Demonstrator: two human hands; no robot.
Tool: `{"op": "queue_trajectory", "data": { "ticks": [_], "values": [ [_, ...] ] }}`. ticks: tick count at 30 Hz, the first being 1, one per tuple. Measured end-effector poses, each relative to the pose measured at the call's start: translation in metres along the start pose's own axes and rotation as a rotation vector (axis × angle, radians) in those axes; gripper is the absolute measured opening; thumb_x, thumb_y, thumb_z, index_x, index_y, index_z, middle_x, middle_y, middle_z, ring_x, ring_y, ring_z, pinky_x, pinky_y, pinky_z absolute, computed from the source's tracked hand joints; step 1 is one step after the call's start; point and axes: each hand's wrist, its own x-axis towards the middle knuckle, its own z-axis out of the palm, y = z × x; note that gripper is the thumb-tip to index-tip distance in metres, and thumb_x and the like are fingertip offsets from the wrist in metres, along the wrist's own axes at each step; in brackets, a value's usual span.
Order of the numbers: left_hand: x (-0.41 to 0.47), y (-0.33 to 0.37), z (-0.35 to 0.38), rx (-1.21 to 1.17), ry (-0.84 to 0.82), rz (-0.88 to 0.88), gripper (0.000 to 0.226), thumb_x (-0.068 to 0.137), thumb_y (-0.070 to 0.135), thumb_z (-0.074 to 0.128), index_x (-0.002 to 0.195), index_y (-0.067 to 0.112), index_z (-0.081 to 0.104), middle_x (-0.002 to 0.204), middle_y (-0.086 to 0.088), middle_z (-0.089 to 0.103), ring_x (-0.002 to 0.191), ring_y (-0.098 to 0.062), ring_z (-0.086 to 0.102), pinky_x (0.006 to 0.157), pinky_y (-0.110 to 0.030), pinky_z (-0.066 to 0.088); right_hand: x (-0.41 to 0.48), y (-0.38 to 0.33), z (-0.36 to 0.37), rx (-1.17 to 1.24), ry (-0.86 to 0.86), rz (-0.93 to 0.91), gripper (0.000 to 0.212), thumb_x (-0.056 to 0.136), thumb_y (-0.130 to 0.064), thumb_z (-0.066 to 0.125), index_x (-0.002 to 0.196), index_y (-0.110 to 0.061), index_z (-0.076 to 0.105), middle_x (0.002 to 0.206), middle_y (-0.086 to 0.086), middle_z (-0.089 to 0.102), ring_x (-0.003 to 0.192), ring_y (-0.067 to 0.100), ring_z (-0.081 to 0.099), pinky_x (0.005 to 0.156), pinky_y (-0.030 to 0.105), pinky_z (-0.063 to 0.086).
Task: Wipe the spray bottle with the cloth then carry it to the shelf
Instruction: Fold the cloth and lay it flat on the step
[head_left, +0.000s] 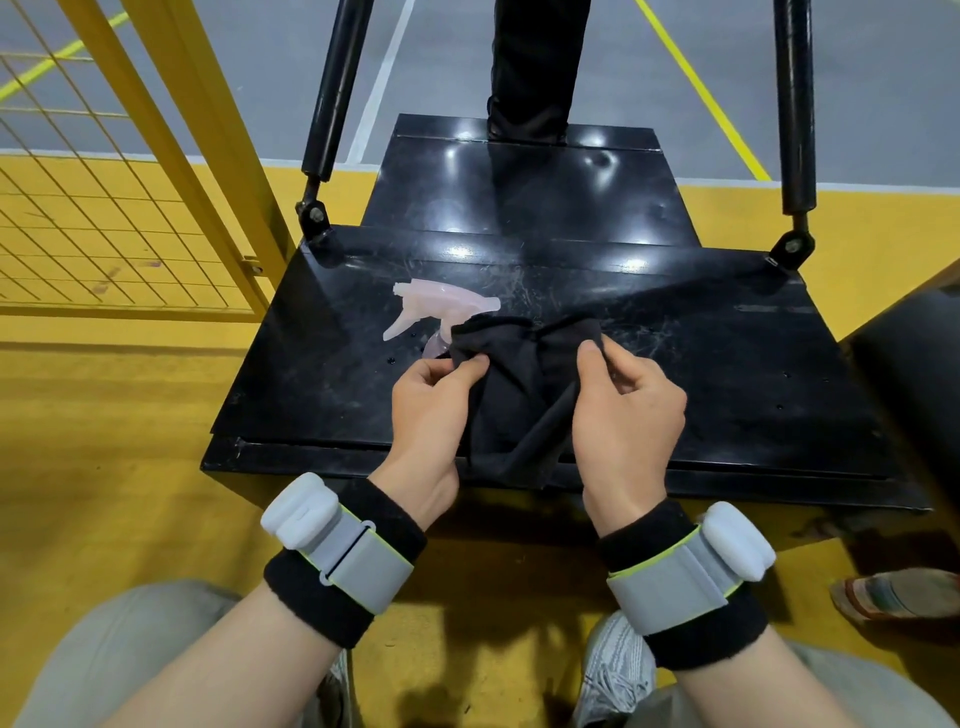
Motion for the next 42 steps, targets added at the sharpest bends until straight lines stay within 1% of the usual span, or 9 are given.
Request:
{"op": "queue_trajectory", "data": {
  "ticks": [10, 14, 17, 20, 22, 29, 34, 38, 42],
  "values": [
    [-0.001, 0.005, 0.002, -0.037, 0.075, -0.002, 0.016, 0.089, 0.023, 0.077, 0.096, 0.015, 0.066, 0.092, -0.005, 0.075, 0.086, -0.021, 0.073, 0.064, -0.033, 0.063, 0.006, 0.002, 0.001, 0.171, -0.006, 0.325, 0.021, 0.095, -0.025, 0.073, 0.116, -0.022, 0.078, 0.110, -0.003, 0.078, 0.110, 0.017, 0.071, 0.102, 0.048, 0.057],
    [0.000, 0.002, 0.002, 0.046, 0.063, 0.026, 0.019, 0.088, 0.021, 0.078, 0.101, 0.013, 0.066, 0.099, -0.009, 0.074, 0.092, -0.024, 0.071, 0.076, -0.038, 0.063, -0.001, 0.000, 0.004, 0.096, -0.039, 0.128, 0.020, 0.096, -0.025, 0.072, 0.114, -0.026, 0.078, 0.105, -0.010, 0.074, 0.099, 0.002, 0.069, 0.098, 0.029, 0.056],
    [-0.003, -0.003, 0.004, 0.098, 0.049, 0.093, 0.015, 0.087, 0.016, 0.079, 0.093, 0.010, 0.066, 0.090, -0.010, 0.074, 0.081, -0.021, 0.072, 0.065, -0.027, 0.062, -0.014, 0.001, 0.007, -0.069, -0.061, -0.169, 0.020, 0.097, -0.023, 0.069, 0.114, -0.028, 0.077, 0.090, -0.011, 0.066, 0.079, -0.004, 0.062, 0.077, 0.007, 0.046],
    [-0.006, -0.004, 0.005, 0.160, 0.026, 0.168, 0.013, 0.085, 0.013, 0.079, 0.087, 0.012, 0.066, 0.086, -0.012, 0.072, 0.074, -0.019, 0.071, 0.059, -0.024, 0.059, -0.027, 0.002, 0.011, -0.202, -0.096, -0.387, 0.024, 0.098, -0.023, 0.067, 0.119, -0.018, 0.077, 0.086, -0.011, 0.059, 0.078, 0.003, 0.059, 0.073, 0.008, 0.042],
    [-0.007, -0.003, 0.004, 0.170, -0.004, 0.196, 0.012, 0.085, 0.014, 0.079, 0.084, 0.015, 0.067, 0.079, -0.007, 0.072, 0.067, -0.014, 0.071, 0.057, -0.024, 0.059, -0.033, 0.003, 0.014, -0.268, -0.162, -0.460, 0.028, 0.100, -0.024, 0.063, 0.125, -0.015, 0.074, 0.092, -0.007, 0.060, 0.086, 0.012, 0.061, 0.076, 0.020, 0.048],
    [-0.008, 0.006, -0.002, 0.058, -0.087, 0.052, 0.008, 0.088, 0.015, 0.076, 0.083, 0.016, 0.069, 0.073, -0.001, 0.074, 0.066, -0.014, 0.072, 0.056, -0.028, 0.058, -0.027, 0.005, 0.010, -0.307, -0.425, -0.489, 0.038, 0.103, -0.015, 0.049, 0.137, -0.012, 0.065, 0.110, -0.001, 0.065, 0.104, 0.018, 0.061, 0.090, 0.037, 0.055],
    [-0.009, 0.007, -0.003, 0.040, -0.171, 0.021, 0.013, 0.090, 0.022, 0.075, 0.096, 0.011, 0.073, 0.079, -0.005, 0.076, 0.067, -0.014, 0.073, 0.053, -0.025, 0.057, -0.013, 0.004, 0.001, -0.444, -0.459, -0.562, 0.036, 0.100, -0.014, 0.059, 0.136, -0.015, 0.067, 0.110, 0.000, 0.061, 0.104, 0.016, 0.056, 0.086, 0.032, 0.053],
    [-0.010, 0.010, -0.003, -0.001, -0.322, -0.045, 0.028, 0.088, 0.032, 0.077, 0.102, 0.007, 0.076, 0.087, -0.006, 0.080, 0.080, -0.018, 0.077, 0.066, -0.028, 0.061, 0.000, 0.001, -0.008, -0.547, -0.408, -0.604, 0.030, 0.094, -0.024, 0.071, 0.124, -0.021, 0.075, 0.111, 0.003, 0.057, 0.108, 0.015, 0.047, 0.090, 0.017, 0.034],
    [-0.005, 0.011, -0.006, 0.114, -0.393, -0.028, 0.021, 0.086, 0.018, 0.080, 0.105, 0.009, 0.076, 0.089, -0.006, 0.081, 0.085, -0.021, 0.078, 0.069, -0.025, 0.060, 0.017, -0.007, -0.018, -0.439, -0.487, -0.489, 0.024, 0.085, -0.018, 0.081, 0.106, -0.027, 0.078, 0.116, -0.002, 0.059, 0.115, 0.013, 0.049, 0.099, 0.012, 0.035]
  ]
}}
